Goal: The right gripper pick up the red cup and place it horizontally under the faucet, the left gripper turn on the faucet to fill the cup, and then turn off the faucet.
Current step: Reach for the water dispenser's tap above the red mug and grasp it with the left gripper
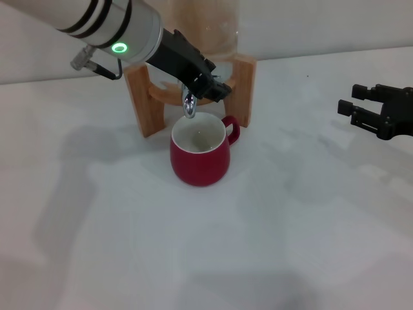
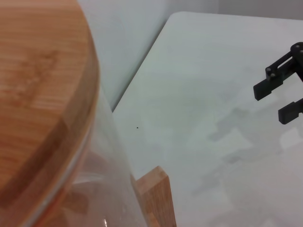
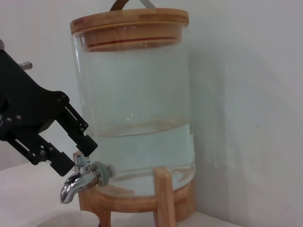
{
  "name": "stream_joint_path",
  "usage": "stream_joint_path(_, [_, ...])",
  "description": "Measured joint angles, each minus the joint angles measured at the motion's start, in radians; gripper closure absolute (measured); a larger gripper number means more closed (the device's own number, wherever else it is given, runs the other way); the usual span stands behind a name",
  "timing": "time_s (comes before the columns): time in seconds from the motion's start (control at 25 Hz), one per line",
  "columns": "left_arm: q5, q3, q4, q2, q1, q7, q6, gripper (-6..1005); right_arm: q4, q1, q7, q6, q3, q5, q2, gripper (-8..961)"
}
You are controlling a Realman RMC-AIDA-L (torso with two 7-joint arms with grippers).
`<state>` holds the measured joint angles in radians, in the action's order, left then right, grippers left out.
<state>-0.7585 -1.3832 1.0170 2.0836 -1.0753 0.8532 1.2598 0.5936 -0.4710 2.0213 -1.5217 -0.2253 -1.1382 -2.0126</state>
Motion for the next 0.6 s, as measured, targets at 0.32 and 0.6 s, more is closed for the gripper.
stream_joint_path(0.32, [-0.005, -0.009, 0.007, 0.0, 0.0, 0.0, 0.011, 496, 0.0, 0.001, 0.0, 0.0, -0.001, 0.0, 0.0, 484])
stream_joint_path(0.6, [-0.014, -0.013, 0.012, 0.001, 0.0, 0.0, 0.014, 496, 0.0, 0.002, 0.001, 0.0, -0.002, 0.0, 0.0, 484])
